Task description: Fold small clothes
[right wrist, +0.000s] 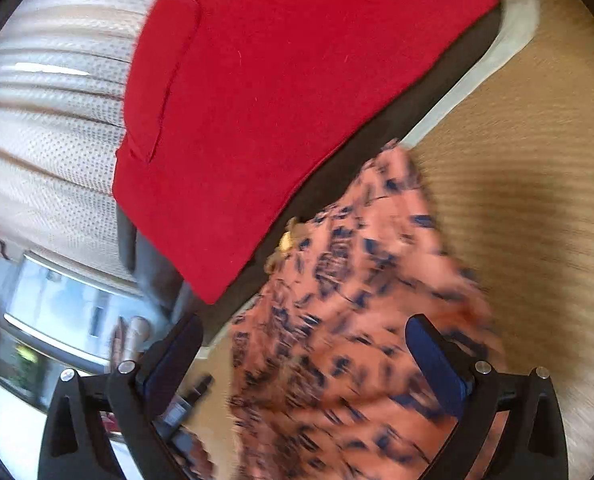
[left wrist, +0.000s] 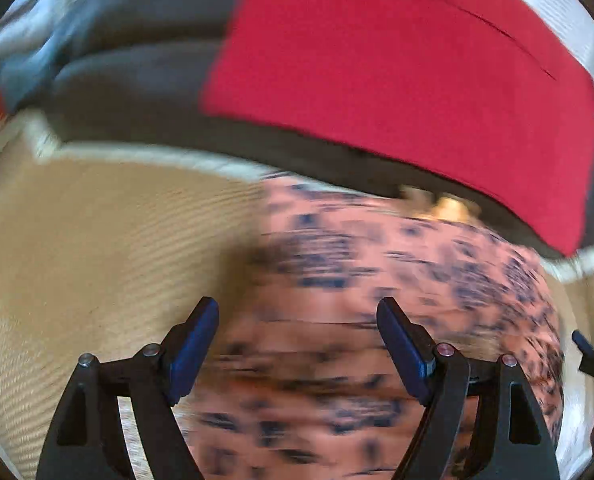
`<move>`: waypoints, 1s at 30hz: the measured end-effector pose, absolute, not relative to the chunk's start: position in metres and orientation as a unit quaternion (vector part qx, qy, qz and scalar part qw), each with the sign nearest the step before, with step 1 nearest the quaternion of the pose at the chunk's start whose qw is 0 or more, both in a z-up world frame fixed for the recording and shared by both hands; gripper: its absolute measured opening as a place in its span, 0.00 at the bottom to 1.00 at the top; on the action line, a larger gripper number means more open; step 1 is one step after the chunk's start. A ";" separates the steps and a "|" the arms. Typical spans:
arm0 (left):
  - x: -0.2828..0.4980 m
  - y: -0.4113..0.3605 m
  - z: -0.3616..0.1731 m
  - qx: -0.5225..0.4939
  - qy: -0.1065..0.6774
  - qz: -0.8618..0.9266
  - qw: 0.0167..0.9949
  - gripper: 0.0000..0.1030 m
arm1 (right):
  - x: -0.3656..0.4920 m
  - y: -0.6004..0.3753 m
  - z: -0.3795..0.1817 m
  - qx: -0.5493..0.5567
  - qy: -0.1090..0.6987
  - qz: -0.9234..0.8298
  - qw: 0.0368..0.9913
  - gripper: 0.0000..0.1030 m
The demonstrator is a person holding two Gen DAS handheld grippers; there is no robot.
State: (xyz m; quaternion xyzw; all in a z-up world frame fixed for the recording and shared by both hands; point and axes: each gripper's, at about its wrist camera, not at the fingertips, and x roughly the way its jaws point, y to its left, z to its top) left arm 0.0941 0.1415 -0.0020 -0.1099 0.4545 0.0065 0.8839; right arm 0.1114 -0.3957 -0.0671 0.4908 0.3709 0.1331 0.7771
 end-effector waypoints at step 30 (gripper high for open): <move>0.185 0.140 -0.084 -0.100 0.523 -0.031 0.846 0.05 | 0.129 -0.367 -0.069 0.450 0.361 0.029 0.816 0.81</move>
